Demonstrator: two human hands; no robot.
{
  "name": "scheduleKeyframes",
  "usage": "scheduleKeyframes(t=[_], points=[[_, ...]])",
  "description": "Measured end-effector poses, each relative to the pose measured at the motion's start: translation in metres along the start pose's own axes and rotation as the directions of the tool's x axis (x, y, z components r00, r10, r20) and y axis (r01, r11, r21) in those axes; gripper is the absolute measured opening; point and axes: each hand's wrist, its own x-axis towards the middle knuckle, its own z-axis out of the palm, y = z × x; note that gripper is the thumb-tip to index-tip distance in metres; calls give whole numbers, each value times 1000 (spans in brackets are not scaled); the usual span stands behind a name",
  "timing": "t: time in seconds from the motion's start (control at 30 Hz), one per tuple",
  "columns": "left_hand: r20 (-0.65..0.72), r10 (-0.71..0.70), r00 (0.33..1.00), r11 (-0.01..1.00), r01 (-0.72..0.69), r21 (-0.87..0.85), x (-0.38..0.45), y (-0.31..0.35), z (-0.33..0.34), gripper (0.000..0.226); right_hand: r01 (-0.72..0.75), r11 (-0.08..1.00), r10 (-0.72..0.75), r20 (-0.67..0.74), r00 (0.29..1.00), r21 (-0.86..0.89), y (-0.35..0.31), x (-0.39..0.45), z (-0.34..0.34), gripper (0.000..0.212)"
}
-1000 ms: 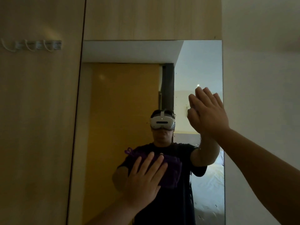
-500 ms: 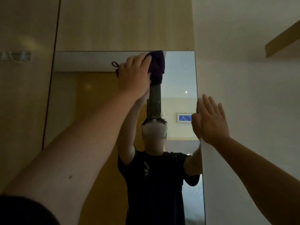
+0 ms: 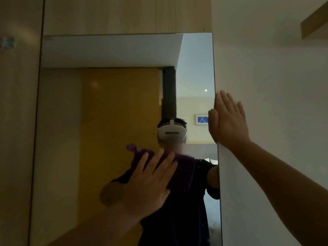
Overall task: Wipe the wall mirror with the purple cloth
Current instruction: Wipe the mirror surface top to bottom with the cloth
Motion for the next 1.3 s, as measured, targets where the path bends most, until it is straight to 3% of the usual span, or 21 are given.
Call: scheduleKeyframes(t=[0.07,0.13,0.27,0.43,0.53,0.6,0.7,0.77,0.93,1.13,1.3], points=[[84,9,996,1000,-9,1,-36,17,10,91,-6,1000,6,0,1000,-6,-1,-1,1,61],[81,-5,997,999,8,-37,-48,25,12,81,-20,1000,20,16,1000,-17,-1,0,0,60],[-126,-54,991,988,34,-152,-30,18,5,43,-4,1000,5,37,999,-12,-1,-1,-10,62],[-257,-264,930,934,180,-307,76,-23,-35,36,6,999,-5,32,999,-32,20,2,-18,62],[-346,-323,881,935,240,-261,168,-69,-59,41,-25,996,29,47,998,-82,39,5,-17,65],[-307,-320,896,944,275,-180,223,-95,-76,43,-12,990,20,54,998,-138,47,5,-11,68],[-111,-335,936,942,328,-75,275,-110,-75,53,-18,983,26,42,999,-181,54,7,-3,64],[-91,-329,940,944,330,-3,281,-107,-62,58,-13,982,20,38,999,-190,55,6,0,63],[-171,-210,963,978,206,-40,225,-65,-40,60,19,979,-17,11,1000,-204,59,6,2,60],[-49,14,999,991,-20,-136,81,53,-6,58,19,986,-23,-26,999,-166,59,5,2,56],[54,122,991,988,-116,-99,2,104,11,61,-8,987,8,1,1000,-158,54,1,-2,56]])
